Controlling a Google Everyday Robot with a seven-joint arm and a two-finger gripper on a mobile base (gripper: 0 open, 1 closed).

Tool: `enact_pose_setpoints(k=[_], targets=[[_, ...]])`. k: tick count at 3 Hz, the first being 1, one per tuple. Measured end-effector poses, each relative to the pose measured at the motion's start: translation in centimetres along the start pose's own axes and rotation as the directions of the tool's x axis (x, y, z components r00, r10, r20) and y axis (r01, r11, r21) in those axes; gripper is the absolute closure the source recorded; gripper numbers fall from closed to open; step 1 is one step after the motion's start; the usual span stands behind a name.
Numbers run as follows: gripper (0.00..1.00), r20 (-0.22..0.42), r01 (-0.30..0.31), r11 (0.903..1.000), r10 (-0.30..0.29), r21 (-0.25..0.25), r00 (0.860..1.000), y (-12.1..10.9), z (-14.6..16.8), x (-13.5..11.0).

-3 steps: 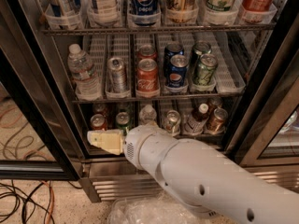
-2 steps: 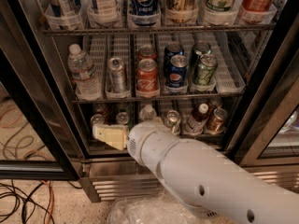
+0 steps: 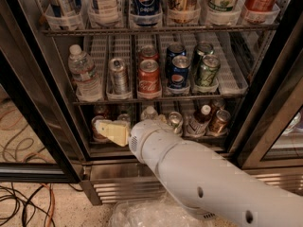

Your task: Pick coke can from middle shelf of fridge

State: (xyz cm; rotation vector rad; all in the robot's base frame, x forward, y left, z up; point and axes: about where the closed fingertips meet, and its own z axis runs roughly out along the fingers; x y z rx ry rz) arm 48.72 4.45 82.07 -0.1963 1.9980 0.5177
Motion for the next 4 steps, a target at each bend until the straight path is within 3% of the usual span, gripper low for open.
enact_pose_setpoints(k=[1, 3, 4], targets=[[0.00, 0.067, 0.023, 0.9948, -0.030, 0.099, 0.997, -1.2, 0.2, -1.4], [0.00, 0.180, 0.031, 0.9684, -0.078, 0.247, 0.981, -3.1, 0.0, -3.8], [0.00, 0.186, 0.021, 0.9760, -0.062, 0.217, 0.981, -2.2, 0.8, -3.4]])
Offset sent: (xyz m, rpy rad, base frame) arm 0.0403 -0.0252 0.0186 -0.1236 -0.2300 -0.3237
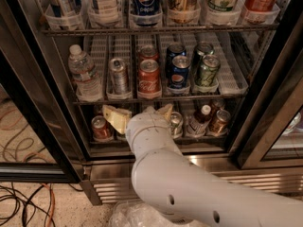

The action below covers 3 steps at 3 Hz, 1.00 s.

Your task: Pick coke can from middle shelf of fridge

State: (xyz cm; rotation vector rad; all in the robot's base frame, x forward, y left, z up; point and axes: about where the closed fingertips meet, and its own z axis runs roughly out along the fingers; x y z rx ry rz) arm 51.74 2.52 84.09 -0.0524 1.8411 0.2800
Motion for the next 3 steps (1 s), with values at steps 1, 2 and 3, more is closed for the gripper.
enact_pose_setpoints(k=[1, 2, 3], targets=[[0.08, 0.017, -0.023, 0.9997, 0.024, -0.006, 1.000, 0.5, 0.7, 0.0], [0.08, 0.016, -0.034, 0.9994, 0.035, -0.006, 0.999, 0.7, 1.6, 0.5], [0.20, 0.026, -0.029, 0.9993, 0.028, 0.025, 0.999, 0.1, 2.1, 0.4]])
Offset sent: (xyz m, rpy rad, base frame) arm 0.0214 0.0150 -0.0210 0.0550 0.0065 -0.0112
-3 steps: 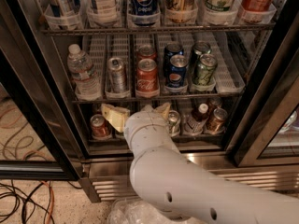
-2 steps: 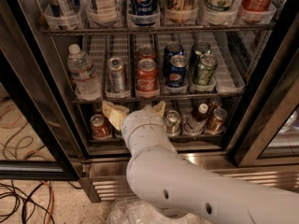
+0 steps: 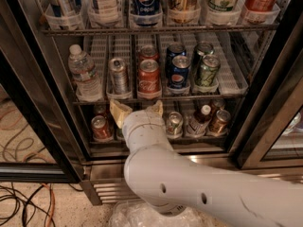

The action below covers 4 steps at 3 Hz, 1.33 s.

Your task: Pick coke can from middle shelf of fridge

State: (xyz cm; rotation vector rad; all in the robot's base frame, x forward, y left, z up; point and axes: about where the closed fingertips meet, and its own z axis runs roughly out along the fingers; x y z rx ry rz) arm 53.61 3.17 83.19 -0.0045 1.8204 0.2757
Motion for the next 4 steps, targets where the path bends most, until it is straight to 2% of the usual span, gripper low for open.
enact_pose_setpoints(k=[1, 3, 4], targets=[[0.30, 0.010, 0.012, 0.9997, -0.013, 0.021, 1.000, -0.6, 0.6, -0.5], [0.24, 0.048, 0.032, 0.9982, -0.034, 0.051, 0.998, -1.2, 1.6, -1.5], [0.26, 0.068, 0.044, 0.9962, -0.049, 0.075, 0.996, -1.6, 1.9, -1.8]])
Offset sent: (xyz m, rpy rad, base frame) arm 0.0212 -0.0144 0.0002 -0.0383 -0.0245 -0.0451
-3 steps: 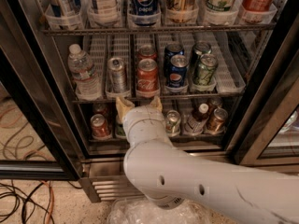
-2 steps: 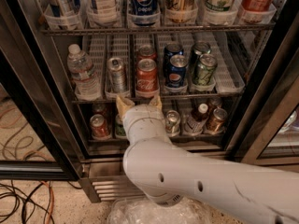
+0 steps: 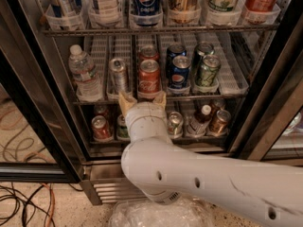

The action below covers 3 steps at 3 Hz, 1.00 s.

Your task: Pick coke can from middle shelf of fridge

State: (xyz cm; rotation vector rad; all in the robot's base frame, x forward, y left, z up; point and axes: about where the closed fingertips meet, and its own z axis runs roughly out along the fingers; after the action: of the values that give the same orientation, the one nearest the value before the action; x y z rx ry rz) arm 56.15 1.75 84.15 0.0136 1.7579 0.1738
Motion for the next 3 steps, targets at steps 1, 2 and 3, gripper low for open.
enact_pose_setpoints(k=[1, 2, 3], targets=[[0.26, 0.014, 0.015, 0.9997, -0.015, 0.017, 1.000, -0.38, 0.15, -0.18], [0.26, 0.024, 0.027, 0.9993, -0.027, 0.027, 0.999, -0.60, 0.41, -0.26], [0.27, 0.033, 0.039, 0.9988, -0.040, 0.029, 0.999, -0.62, 0.76, -0.34]])
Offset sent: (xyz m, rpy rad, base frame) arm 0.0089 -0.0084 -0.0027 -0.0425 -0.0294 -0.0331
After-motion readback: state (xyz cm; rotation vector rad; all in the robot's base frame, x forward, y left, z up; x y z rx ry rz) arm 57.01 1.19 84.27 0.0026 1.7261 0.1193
